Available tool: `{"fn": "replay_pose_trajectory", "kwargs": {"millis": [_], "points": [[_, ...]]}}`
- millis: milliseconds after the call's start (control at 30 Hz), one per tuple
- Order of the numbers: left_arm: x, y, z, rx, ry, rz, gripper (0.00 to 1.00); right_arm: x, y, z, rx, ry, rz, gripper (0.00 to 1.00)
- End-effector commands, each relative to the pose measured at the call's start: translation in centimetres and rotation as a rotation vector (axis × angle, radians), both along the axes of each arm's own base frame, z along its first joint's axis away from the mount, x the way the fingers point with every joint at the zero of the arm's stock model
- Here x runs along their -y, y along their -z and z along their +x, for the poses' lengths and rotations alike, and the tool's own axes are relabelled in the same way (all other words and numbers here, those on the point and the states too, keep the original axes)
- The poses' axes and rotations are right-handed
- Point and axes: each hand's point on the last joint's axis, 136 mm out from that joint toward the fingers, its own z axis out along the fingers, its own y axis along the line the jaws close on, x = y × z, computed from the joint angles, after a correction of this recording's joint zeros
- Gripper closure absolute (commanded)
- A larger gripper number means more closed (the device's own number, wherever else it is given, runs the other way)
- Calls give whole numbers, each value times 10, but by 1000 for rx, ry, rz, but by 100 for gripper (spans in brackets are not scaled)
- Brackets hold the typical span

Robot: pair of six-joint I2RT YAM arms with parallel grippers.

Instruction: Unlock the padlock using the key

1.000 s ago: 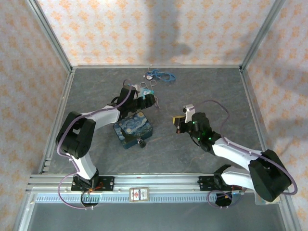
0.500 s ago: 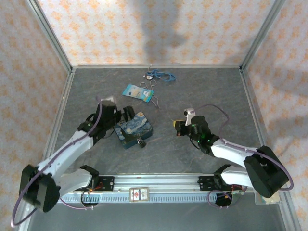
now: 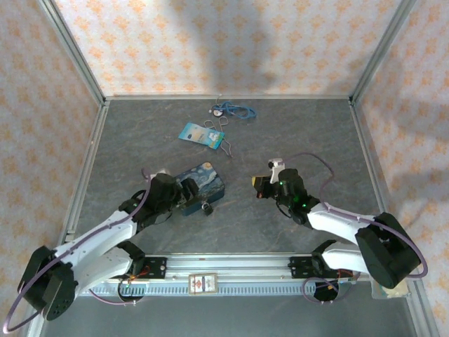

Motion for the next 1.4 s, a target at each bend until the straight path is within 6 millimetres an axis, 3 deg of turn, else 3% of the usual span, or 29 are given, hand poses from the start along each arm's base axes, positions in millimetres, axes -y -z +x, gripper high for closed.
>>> {"fn": "replay_pose_trajectory", "kwargs": {"millis": [0,200,333,467,633,800,900,933,1167,1367], "points": [[26,-30,35,148,-37,-146,1,-14,1,-9,-16,-53,47,100],[46,-44,71,240,-65,-194,1,-24,9,-11,-37,-66,47,100],[38,-49,76,252,-43,-52,1,-19,9,-12,-30,-49,39,100],[23,-52,62,241,49,143,1,-8,14,-16,-25,-19,14,100],[27,-35,21,175,246,203,5,-3,18,-19,-26,-14,-13,100],[52,-17,-28,176,404,121,17,-2,17,-20,-27,-17,-15,100],[72,-2,-50,173,485,65,23,0,21,-22,-39,-12,-24,100],[78,1,-54,175,502,51,23,1,14,-22,-21,-9,-12,100],[113,15,-47,195,558,21,26,4,9,-22,-14,7,-5,100],[111,39,-32,147,520,117,31,7,4,-22,3,26,5,100]]}}
